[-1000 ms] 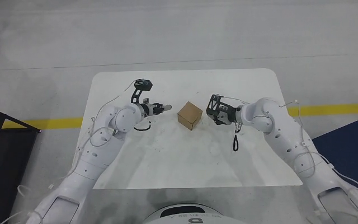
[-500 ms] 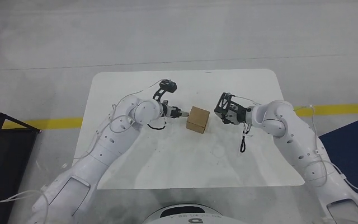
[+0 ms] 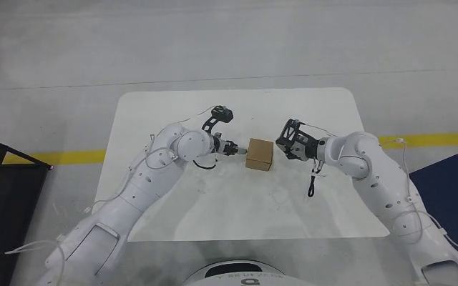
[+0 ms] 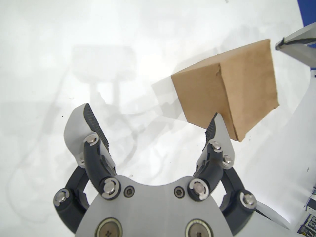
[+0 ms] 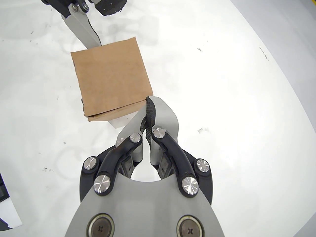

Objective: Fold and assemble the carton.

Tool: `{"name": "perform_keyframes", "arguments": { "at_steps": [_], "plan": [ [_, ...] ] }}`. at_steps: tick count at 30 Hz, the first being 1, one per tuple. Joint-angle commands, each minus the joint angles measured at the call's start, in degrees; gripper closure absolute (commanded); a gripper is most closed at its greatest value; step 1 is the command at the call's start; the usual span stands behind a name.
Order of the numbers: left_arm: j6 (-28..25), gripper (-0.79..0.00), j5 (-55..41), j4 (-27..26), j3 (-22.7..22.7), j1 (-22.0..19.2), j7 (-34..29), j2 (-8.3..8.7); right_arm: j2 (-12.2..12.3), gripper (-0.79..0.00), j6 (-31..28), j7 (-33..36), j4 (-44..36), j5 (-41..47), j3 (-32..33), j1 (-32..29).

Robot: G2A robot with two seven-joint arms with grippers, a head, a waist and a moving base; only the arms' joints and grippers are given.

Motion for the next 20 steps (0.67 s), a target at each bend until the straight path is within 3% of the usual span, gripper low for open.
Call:
{"name": "perform_keyframes", "arguments": {
  "at_steps": [1,4,5,6,8,10,16,20],
  "plan": [
    [1.2,-0.785,-0.3,-1.5,-2.6,0.8,2.0,0.56,0.1,0.0,-0.3,-0.9,-0.2,0.6,0.9,-0.4],
    [2.3,-0.785,-0.8,-6.0,-8.7,4.0,7.3,1.94,0.3,0.0,-0.4,-2.4,-0.5,1.5,2.2,-0.8],
    [2.5,-0.785,-1.0,-6.7,-9.5,4.5,8.0,2.11,0.3,-0.613,-0.4,-2.6,-0.5,1.5,2.3,-0.8],
    [2.2,-0.785,-0.6,-5.4,-7.6,3.4,6.2,1.77,0.3,0.0,-0.4,-2.3,-0.5,1.4,2.1,-0.8],
    [2.5,-0.785,-1.0,-6.9,-10.3,4.7,8.5,2.16,0.3,-0.007,-0.4,-2.6,-0.5,1.6,2.4,-0.8],
    [2.5,-0.784,-1.0,-6.8,-9.8,4.6,8.2,2.13,0.3,-0.049,-0.4,-2.6,-0.5,1.5,2.4,-0.8],
    [2.5,-0.785,-1.0,-6.7,-9.5,4.5,8.0,2.11,0.3,-0.453,-0.4,-2.6,-0.5,1.5,2.3,-0.8],
    [2.5,-0.784,-1.0,-6.7,-9.5,4.5,8.0,2.11,0.3,-0.594,-0.4,-2.6,-0.5,1.5,2.3,-0.8]
  ]
}}
